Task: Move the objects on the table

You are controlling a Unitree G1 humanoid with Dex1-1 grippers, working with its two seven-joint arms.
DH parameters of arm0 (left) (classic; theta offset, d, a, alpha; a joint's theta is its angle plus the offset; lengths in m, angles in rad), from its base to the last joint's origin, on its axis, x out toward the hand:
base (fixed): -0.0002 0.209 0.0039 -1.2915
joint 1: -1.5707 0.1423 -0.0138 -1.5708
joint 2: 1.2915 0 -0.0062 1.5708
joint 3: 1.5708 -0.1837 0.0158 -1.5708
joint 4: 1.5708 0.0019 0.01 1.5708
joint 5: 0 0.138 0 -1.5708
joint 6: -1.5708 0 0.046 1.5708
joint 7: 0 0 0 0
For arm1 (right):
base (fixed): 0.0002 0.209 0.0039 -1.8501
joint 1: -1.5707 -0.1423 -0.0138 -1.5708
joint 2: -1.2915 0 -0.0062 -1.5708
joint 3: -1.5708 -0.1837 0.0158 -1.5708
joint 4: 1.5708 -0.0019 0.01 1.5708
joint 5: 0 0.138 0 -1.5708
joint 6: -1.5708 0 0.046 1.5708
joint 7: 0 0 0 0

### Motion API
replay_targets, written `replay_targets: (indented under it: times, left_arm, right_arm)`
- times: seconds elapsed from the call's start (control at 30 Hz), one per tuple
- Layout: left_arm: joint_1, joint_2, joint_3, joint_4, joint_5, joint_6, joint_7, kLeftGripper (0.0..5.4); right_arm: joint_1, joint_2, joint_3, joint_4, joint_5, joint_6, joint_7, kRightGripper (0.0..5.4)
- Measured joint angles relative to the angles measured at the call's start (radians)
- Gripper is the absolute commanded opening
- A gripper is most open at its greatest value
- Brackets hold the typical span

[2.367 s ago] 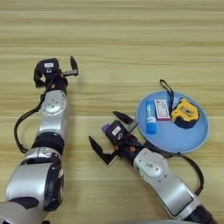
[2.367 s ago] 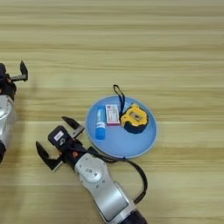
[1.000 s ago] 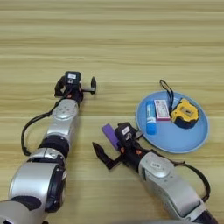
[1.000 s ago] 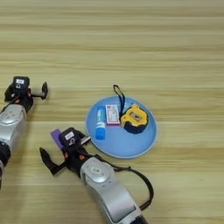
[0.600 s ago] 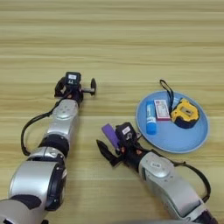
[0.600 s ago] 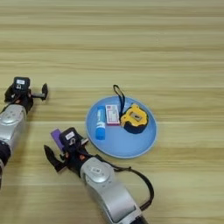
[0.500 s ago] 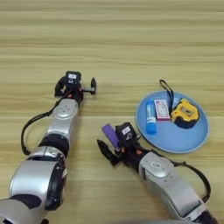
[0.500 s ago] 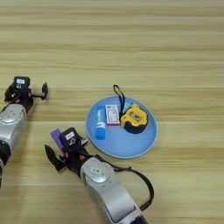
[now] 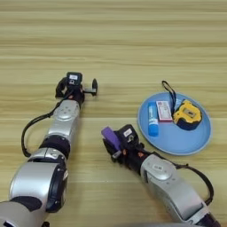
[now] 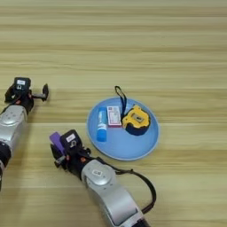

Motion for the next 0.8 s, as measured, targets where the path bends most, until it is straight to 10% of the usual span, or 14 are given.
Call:
replay_targets:
  times: [0.57,0.8]
  left_arm:
    - [-0.001,-0.001,0.0,0.001,0.0,-0.002,0.005,5.4]
    - [-0.002,-0.001,-0.001,0.004,0.002,-0.002,0.01,5.4]
  right_arm:
    - [0.025,-0.016,-0.014,-0.195,-0.027,0.034,-0.019,1.43]
    - [0.011,-0.081,-0.26,-0.452,0.007,0.101,-0.025,1.43]
